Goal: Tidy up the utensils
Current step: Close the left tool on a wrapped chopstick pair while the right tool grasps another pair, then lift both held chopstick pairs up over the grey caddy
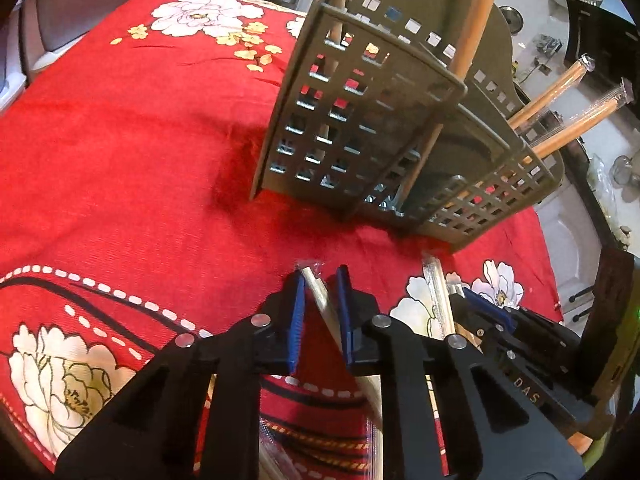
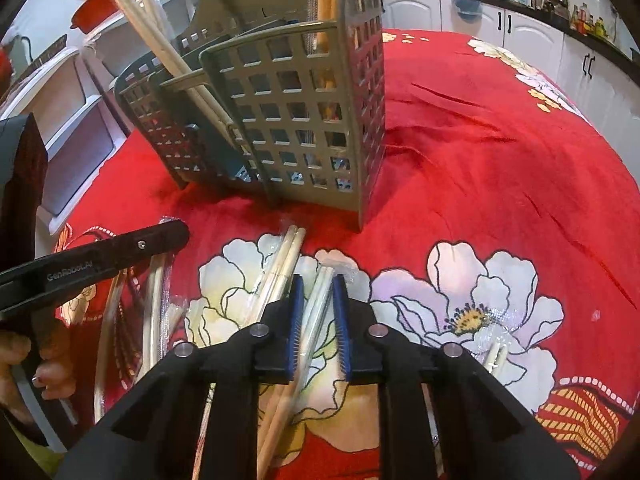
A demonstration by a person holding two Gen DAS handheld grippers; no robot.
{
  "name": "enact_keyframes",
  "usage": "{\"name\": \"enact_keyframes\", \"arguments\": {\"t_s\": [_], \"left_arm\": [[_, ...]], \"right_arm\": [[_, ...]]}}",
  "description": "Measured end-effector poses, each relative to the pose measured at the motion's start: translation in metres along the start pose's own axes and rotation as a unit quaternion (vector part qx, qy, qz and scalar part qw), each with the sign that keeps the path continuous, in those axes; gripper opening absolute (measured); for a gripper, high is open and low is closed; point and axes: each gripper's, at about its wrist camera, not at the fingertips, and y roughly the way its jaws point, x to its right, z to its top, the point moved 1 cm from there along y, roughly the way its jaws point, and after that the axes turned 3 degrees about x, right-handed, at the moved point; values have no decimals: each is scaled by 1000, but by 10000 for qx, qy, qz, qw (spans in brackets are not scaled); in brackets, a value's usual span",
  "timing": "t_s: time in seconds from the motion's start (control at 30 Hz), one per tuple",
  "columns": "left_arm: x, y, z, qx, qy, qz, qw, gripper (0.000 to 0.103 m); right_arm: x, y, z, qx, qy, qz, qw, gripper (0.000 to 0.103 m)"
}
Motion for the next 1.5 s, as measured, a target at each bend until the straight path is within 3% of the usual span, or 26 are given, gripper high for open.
{"name": "enact_keyframes", "arguments": {"t_s": [0.17, 0.53, 1.1, 1.5], "left_arm": [[6, -12, 1, 150, -4, -32, 9999, 7], [28, -67, 6, 826, 275, -117, 9961, 5], [40, -128, 19, 1527, 517, -149, 9868, 2], [47, -161, 35, 1925, 624, -273, 9789, 1]], "right_arm": [[13, -8, 5, 88, 439, 431, 9981, 7], [-4, -63, 17, 690, 216, 759, 9945, 6], [-40, -144, 32, 1658, -318, 841, 9821, 6], [-57, -169, 41, 2026, -484, 882, 9741, 5]]}}
